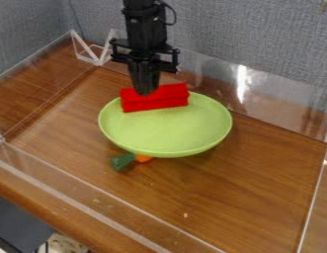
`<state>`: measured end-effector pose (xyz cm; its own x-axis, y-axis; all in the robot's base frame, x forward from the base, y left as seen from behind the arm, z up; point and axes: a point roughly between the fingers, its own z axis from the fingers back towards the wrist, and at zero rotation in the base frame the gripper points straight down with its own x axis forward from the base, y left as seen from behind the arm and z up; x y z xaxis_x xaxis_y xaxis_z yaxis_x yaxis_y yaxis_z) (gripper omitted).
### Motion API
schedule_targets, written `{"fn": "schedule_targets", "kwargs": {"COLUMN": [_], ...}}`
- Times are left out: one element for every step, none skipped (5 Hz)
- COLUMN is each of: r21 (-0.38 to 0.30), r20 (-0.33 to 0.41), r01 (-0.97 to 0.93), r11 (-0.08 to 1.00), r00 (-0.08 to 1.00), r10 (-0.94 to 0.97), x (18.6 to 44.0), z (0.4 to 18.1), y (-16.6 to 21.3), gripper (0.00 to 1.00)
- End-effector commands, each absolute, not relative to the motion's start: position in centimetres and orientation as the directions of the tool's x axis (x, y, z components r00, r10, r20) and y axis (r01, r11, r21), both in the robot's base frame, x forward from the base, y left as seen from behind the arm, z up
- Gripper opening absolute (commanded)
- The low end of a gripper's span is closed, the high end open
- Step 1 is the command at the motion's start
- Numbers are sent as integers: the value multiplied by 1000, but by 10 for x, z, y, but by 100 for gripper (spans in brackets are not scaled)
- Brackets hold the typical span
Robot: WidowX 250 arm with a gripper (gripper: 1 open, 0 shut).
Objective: Put the red object on the green plate
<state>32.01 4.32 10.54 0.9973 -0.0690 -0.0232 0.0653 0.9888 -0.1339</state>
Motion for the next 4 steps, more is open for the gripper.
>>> {"fn": "schedule_targets", "kwargs": {"r21": [-116,-121,-132,-135], "r20": [52,43,29,19], "r01": [110,145,169,209], "r11": [987,982,977,969], "r00": [993,989,986,978], "r10": [-105,-141,-167,-209], "x": [314,307,303,303], "z": [126,112,95,85], "y": [28,15,5,8], "gripper": [0,100,100,0]}}
